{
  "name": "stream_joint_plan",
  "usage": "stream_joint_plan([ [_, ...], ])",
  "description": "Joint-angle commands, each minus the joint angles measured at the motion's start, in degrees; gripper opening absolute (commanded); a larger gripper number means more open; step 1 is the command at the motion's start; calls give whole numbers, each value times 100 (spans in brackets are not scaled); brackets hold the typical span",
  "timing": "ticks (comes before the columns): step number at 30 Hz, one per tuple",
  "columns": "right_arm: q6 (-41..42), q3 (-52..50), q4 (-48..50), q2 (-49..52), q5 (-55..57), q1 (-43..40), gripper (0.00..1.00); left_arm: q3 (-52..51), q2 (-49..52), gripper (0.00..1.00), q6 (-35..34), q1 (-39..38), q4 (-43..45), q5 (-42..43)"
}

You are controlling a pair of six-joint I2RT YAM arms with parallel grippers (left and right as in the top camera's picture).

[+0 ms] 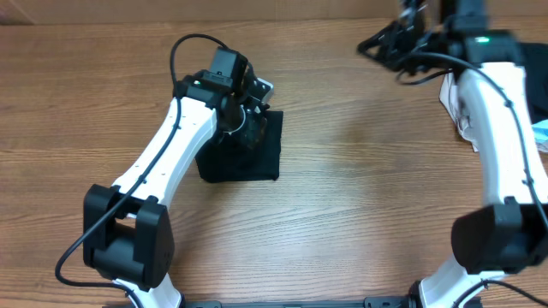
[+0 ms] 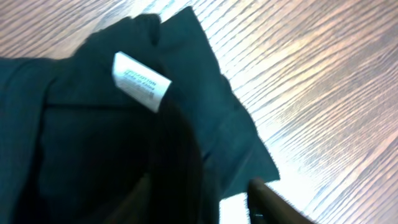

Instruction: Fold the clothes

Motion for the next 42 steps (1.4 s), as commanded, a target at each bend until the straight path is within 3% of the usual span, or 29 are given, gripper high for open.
stream_joint_plan([
  [1, -166, 256, -149, -15, -74, -179, 6, 131, 70, 61, 66, -125, 120, 205],
  [6, -295, 240, -289, -15, -63, -282, 7, 282, 68, 71, -243, -151, 227, 883],
  [14, -304, 240, -280, -15, -50, -367, 9, 1010, 68, 72, -645, -155, 214, 2288],
  [21, -363, 214, -490, -15, 20, -382, 10, 2129, 66, 73, -1025, 116, 35, 2286],
  [27, -691, 9, -844, 20, 120, 59, 47, 3515, 66, 84, -1624, 960, -481, 2157],
  [29, -841, -133, -892, 35, 149, 365, 54, 3768, 66, 86, -1631, 1231, -610, 2098],
  [36, -966, -741, -802, 50, 828, 1633, 60, 3936, 68, 88, -1611, 1989, -1141, 2020],
  [38, -925, -1008, -590, 50, 1023, 2092, 66, 3915, 68, 88, -1550, 2103, -1327, 1773],
  [42, -431, -1497, -44, 68, 1683, 2712, 68, 3901, 68, 89, -1462, 2107, -1543, 1213],
])
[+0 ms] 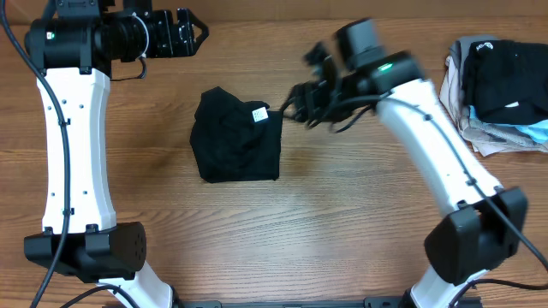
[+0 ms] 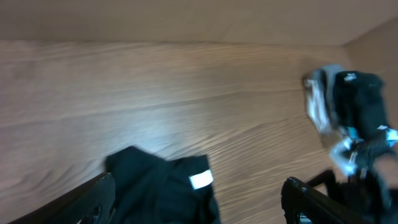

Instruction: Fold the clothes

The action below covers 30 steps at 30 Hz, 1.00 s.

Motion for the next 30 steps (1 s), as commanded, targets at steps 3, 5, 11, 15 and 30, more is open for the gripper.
stream_joint_plan([
  [3, 654, -579, 649, 98, 841, 658, 68, 44, 26, 89, 155, -15, -157, -584],
  [5, 894, -717, 1021, 197, 844, 846, 68, 37, 26, 89, 197, -15, -164, -605],
  [11, 1617, -769, 1895, 621, 922, 1143, 69, 37, 28, 89, 199, -15, -186, -669],
  [15, 1917, -769, 2061, 772, 920, 1156, 63, 37, 28, 89, 328, -15, -293, -708],
  [30, 1969, -778, -201, 855, 1161, 654, 4, 37, 37, 90, 457, -15, -455, -1005],
])
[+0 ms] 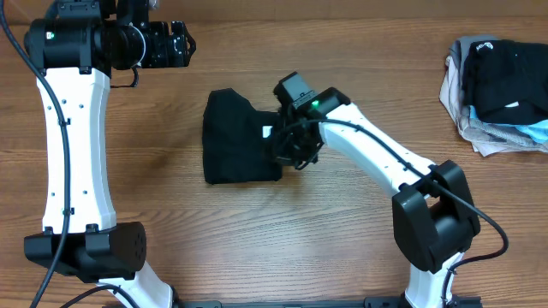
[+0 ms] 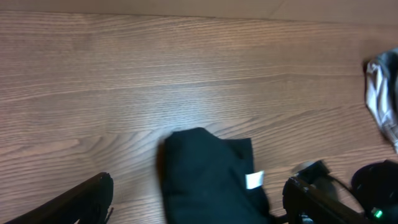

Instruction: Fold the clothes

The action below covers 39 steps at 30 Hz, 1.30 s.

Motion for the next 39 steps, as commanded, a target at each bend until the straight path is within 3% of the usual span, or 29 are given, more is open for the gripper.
stream_joint_plan([
  [1, -227, -24, -302, 76, 120, -225, 4, 37, 37, 90, 181, -13, 11, -81],
  [5, -435, -24, -553, 103, 162, -251, 8, 37, 81, 90, 199, -13, 7, -81],
  [7, -455, -24, -669, 122, 262, -249, 15, 35, 107, 90, 199, -13, -11, -79],
  [9, -505, -24, -789, 177, 341, -249, 26, 31, 116, 90, 199, -13, -17, -79],
  [12, -758, -24, -979, 291, 479, -256, 58, 31, 118, 90, 201, -13, -15, -81],
  [14, -756, -20, -968, 304, 737, -282, 66, 31, 118, 90, 243, -13, -17, -79],
  [19, -1241, 511, -973, -4, 822, -616, 67, 31, 118, 91, 313, -13, -48, -81],
  [24, -1921, 1432, -879, -212, 800, -848, 74, 31, 120, 91, 337, -13, -48, -81],
  [27, -2426, 1657, -295, -201, 564, -866, 77, 31, 120, 91, 350, -13, -46, -81],
  [39, -3005, 1657, 756, 1049, 37, -817, 78, 31, 120, 91, 350, -13, -44, -81],
])
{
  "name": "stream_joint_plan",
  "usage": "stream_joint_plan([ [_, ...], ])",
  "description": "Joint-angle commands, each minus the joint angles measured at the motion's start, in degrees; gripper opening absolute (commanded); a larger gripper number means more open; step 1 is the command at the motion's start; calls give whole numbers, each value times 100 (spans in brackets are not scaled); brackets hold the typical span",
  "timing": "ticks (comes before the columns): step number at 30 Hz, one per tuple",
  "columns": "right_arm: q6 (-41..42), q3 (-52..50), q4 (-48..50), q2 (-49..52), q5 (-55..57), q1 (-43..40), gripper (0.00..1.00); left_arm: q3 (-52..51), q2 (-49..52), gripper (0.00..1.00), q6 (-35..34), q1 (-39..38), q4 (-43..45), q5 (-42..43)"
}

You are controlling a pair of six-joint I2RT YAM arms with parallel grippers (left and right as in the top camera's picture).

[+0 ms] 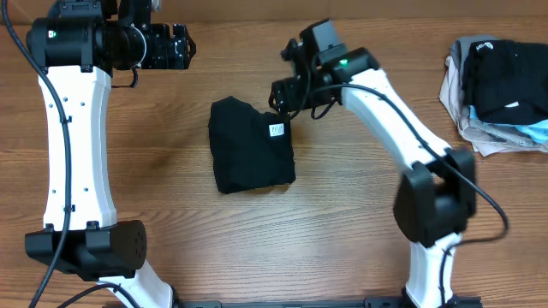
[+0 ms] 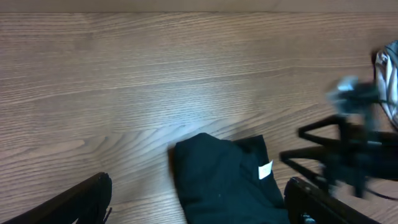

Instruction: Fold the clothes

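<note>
A black folded garment [image 1: 251, 147] lies flat on the wooden table, its white label [image 1: 276, 130] facing up near the top right corner. In the left wrist view the garment [image 2: 221, 183] shows far below, between that wrist's dark fingers [image 2: 78, 200]. My left gripper [image 1: 177, 46] is held high at the far left, open and holding nothing. My right gripper [image 1: 286, 88] hovers just beyond the garment's far right corner. It shows blurred in the left wrist view [image 2: 323, 149], with both fingers spread and nothing between them.
A pile of other clothes [image 1: 495, 81], black on top of grey and light blue, sits at the table's far right edge. Bare wooden table [image 1: 154, 214] surrounds the garment.
My right gripper was down on the garment's right edge; now it is off the cloth, beyond the far right corner. The garment sits slightly further right and a little turned. The left arm has not moved.
My left gripper was first down on the black garment, with the right arm at the far right. Then the left arm stood raised at the far left and the right gripper neared the garment. It was on the right edge, and now is clear of it.
</note>
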Motion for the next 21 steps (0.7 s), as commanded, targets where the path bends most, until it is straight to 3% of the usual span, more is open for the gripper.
stream_joint_plan([
  [1, -201, 44, 118, 376, -214, 13, 77, 31, 66, 91, 133, -13, 0, -35],
  [8, -199, 44, 162, 671, -750, 15, 65, 31, 66, 91, 133, -13, 2, -35],
  [13, -195, 44, 195, 706, -979, 13, 41, 31, 66, 91, 133, -13, 0, -35],
  [16, -197, 44, 190, 706, -1117, -2, 33, 31, 66, 91, 133, -13, 0, -35],
  [19, -199, 44, 170, 706, -1106, -4, 39, 31, 66, 91, 131, -13, 0, -33],
  [21, -195, 42, 177, 713, -1023, -9, 59, 31, 66, 91, 133, -13, 0, -33],
])
